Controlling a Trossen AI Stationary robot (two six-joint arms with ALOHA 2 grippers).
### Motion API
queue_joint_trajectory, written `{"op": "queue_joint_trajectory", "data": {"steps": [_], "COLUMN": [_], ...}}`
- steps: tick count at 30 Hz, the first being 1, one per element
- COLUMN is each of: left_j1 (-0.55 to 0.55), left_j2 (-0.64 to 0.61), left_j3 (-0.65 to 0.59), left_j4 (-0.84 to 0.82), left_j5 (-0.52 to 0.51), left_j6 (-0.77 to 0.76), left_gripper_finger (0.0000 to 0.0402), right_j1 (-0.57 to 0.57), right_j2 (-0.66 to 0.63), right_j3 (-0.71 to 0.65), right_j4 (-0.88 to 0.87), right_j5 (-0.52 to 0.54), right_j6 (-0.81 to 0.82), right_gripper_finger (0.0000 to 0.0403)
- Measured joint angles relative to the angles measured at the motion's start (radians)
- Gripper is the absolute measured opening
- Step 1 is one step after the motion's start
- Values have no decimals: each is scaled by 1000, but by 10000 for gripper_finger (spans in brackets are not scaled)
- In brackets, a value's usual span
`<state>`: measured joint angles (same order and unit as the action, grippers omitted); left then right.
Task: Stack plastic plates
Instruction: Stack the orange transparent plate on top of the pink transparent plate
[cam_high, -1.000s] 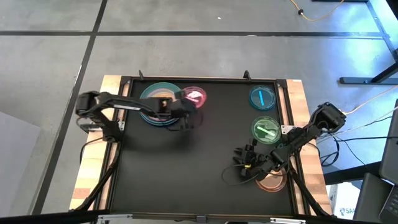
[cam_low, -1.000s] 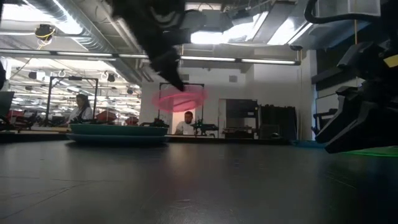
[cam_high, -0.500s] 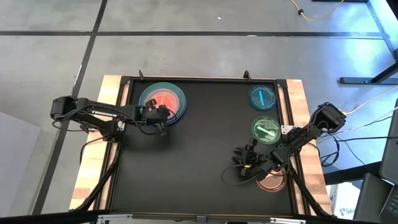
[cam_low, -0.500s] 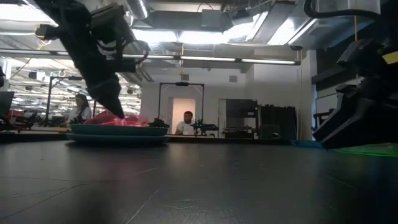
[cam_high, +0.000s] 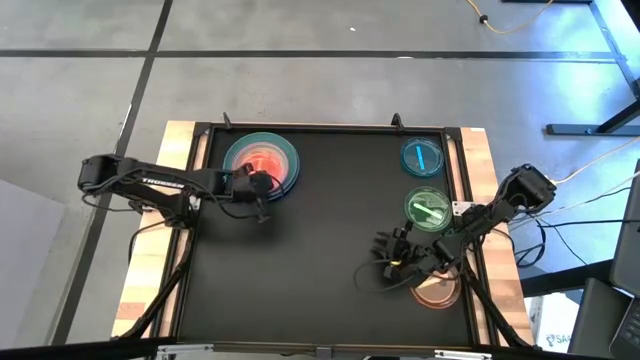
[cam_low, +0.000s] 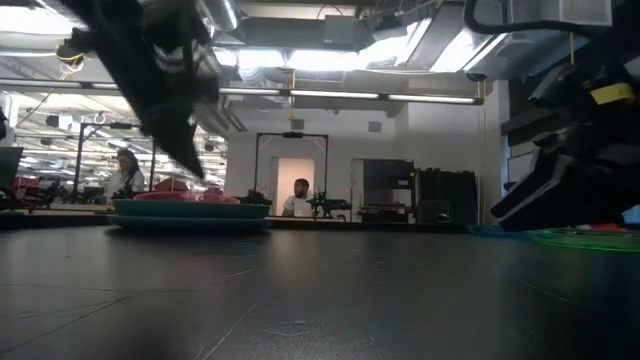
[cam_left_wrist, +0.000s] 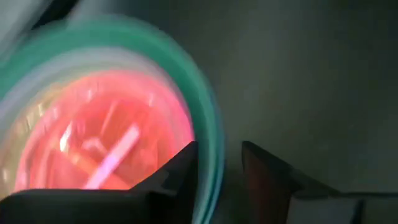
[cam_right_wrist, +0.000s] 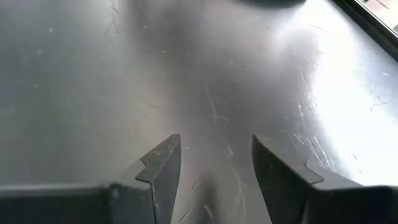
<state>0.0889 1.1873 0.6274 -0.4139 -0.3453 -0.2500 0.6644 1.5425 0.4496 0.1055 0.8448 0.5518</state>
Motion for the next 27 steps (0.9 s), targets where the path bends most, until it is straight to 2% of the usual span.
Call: {"op": "queue_joint_trajectory", "data": {"steps": [6, 14, 19, 23, 27], "left_j1": [-125, -265, -309, -321, -348], "left_j2": [-55, -55, -63, -63, -62], "left_j3": [10, 1, 1, 1, 0], "left_j4": [140, 383, 465, 494, 548], "left_j5": [-41, -38, -39, -42, -86], "left_j6": [6, 115, 130, 140, 141], "left_gripper_finger": [119, 119, 119, 119, 119], "right_j1": [1, 2, 3, 3, 3], "right_j2": [0, -37, -74, -81, -81], "right_j3": [19, 101, 145, 146, 146], "right_j4": [4, -63, -193, -202, -201], "right_j5": [6, -31, -33, -26, -31], "right_j6": [-8, -38, -10, -2, -6], "right_gripper_finger": [188, 188, 188, 188, 188]}}
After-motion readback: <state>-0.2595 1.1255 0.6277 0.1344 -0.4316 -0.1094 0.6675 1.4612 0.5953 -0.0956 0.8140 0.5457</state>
